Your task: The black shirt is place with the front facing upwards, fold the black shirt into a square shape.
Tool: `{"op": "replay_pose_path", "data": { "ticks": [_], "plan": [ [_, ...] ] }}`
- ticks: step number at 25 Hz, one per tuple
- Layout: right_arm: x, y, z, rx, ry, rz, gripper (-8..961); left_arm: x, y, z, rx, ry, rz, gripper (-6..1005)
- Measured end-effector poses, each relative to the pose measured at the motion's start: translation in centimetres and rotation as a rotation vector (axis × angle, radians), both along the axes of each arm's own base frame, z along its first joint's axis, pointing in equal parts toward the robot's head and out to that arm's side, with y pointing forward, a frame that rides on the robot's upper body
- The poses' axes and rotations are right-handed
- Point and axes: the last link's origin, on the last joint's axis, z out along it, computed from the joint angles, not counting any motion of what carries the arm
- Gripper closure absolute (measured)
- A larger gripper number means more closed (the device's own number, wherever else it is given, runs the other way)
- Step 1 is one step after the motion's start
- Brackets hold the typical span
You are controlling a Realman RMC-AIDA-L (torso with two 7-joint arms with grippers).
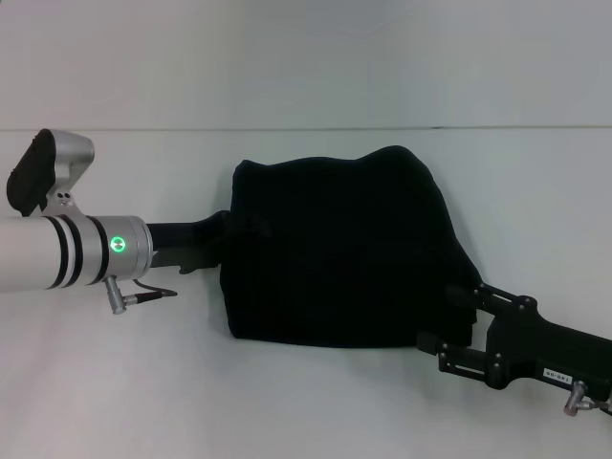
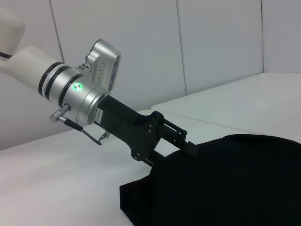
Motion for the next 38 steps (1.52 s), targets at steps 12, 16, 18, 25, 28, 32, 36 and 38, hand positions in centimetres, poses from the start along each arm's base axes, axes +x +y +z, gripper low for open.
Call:
{"op": "replay_pose_path", "data": {
  "ticks": [12, 16, 18, 25, 28, 32, 36, 38],
  "plan": [
    [-0.2, 0.0, 0.0, 0.0, 0.009, 0.006, 122, -0.1, 0.0, 0.1, 0.003, 0.011, -0.014, 606],
    [-0.2, 0.1, 0.1, 0.006, 0.013, 0.004, 122, -0.1, 0.1, 0.1, 0.015, 0.011, -0.02, 759],
    [-0.2, 0.2, 0.3, 0.014, 0.016, 0.001, 123, -0.2, 0.2, 0.3, 0.026, 0.014, -0.016, 780],
    [-0.2, 0.6, 0.7, 0.043, 0.027, -0.007, 123, -1.2, 1.5, 2.4, 0.123, 0.03, 0.005, 815],
    [-0.3, 0.8, 0.8, 0.048, 0.029, -0.006, 123, -1.6, 1.4, 2.8, 0.129, 0.026, 0.014, 818],
    [-0.4, 1.1, 1.0, 0.061, 0.035, -0.01, 123, -2.8, 0.0, 2.8, 0.115, -0.016, 0.05, 817],
    [-0.4, 1.1, 1.0, 0.063, 0.038, -0.012, 123, -3.7, -1.0, 2.8, 0.124, -0.061, 0.086, 818],
    [-0.4, 1.1, 1.0, 0.063, 0.038, -0.013, 123, -3.9, -1.1, 2.8, 0.127, -0.062, 0.093, 820]
  ]
}}
